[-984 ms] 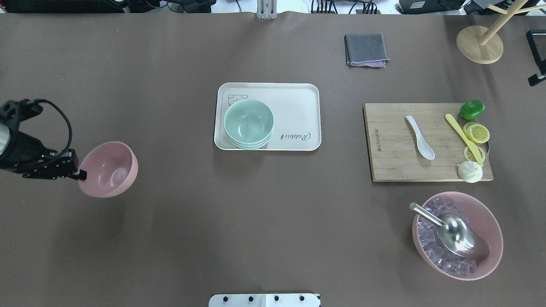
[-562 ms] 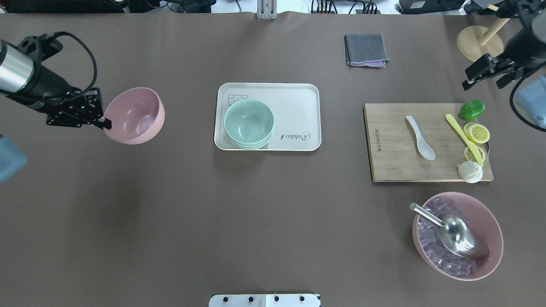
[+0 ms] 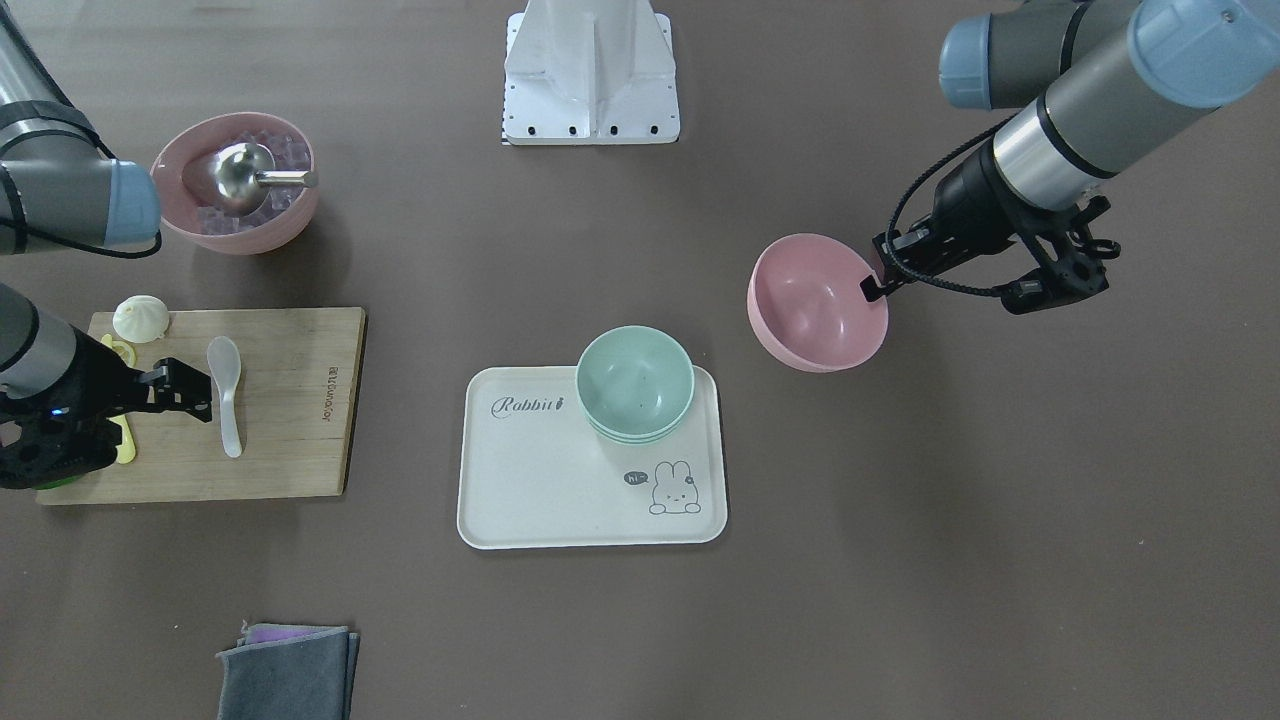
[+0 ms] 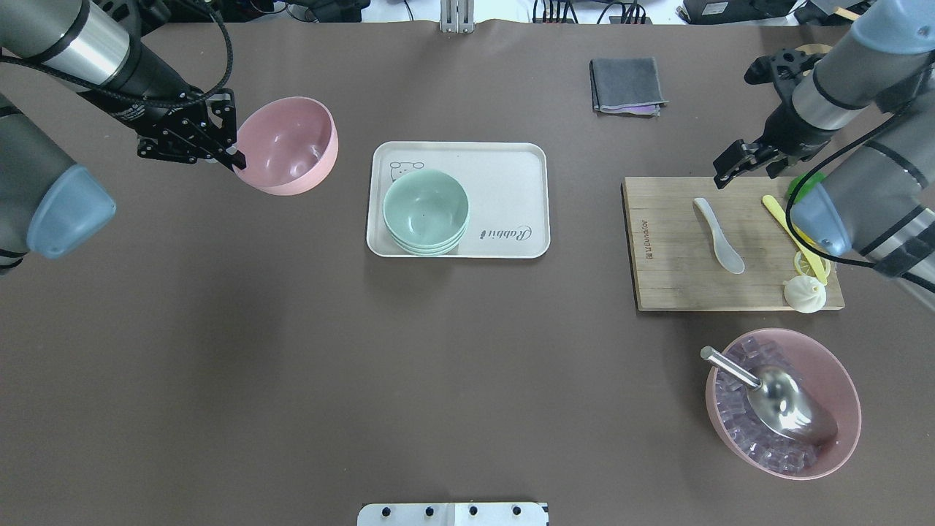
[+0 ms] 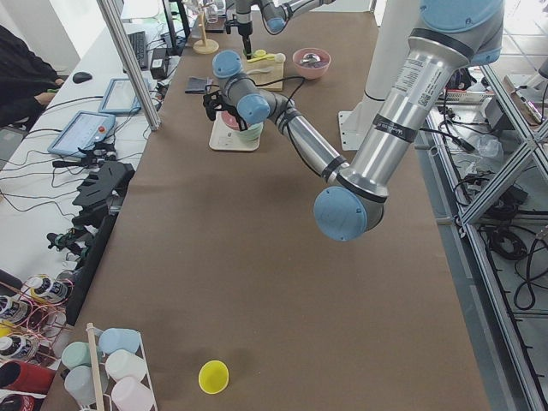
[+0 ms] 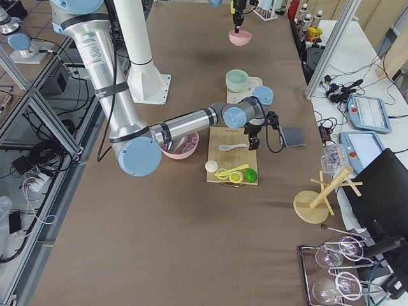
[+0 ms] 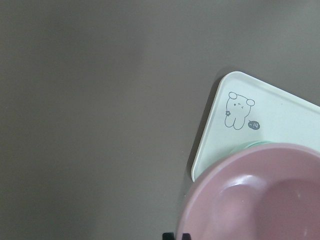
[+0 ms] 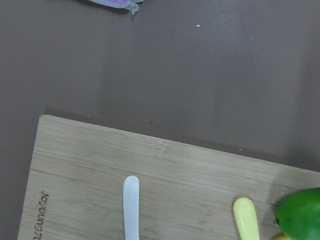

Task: Stack pink bowl on green and place spoon
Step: 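Carry the pink bowl over the green bowl while the right gripper grasps the spoon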

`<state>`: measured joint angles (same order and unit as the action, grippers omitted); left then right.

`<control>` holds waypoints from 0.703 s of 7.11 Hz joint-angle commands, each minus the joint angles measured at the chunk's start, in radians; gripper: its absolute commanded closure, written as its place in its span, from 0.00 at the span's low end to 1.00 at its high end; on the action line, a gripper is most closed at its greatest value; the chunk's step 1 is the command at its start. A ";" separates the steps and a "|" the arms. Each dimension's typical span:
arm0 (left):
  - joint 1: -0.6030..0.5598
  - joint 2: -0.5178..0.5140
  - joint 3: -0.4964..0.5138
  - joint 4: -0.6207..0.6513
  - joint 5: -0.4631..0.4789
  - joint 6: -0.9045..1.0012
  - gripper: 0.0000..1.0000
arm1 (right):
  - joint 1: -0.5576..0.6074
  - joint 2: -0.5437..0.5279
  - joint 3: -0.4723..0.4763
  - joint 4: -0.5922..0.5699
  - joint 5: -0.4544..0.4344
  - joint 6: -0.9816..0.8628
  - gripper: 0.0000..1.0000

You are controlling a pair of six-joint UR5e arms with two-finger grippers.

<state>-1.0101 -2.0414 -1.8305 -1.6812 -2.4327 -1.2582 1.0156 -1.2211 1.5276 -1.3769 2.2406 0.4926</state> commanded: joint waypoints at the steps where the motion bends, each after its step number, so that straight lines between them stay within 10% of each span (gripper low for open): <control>1: 0.001 -0.010 0.013 0.001 0.001 0.000 1.00 | -0.074 -0.007 -0.021 0.039 -0.033 0.040 0.02; 5: 0.001 -0.010 0.028 -0.005 0.000 0.006 1.00 | -0.080 -0.009 -0.055 0.042 -0.029 0.041 0.19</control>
<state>-1.0094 -2.0509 -1.8125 -1.6819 -2.4317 -1.2556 0.9375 -1.2295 1.4773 -1.3360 2.2118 0.5325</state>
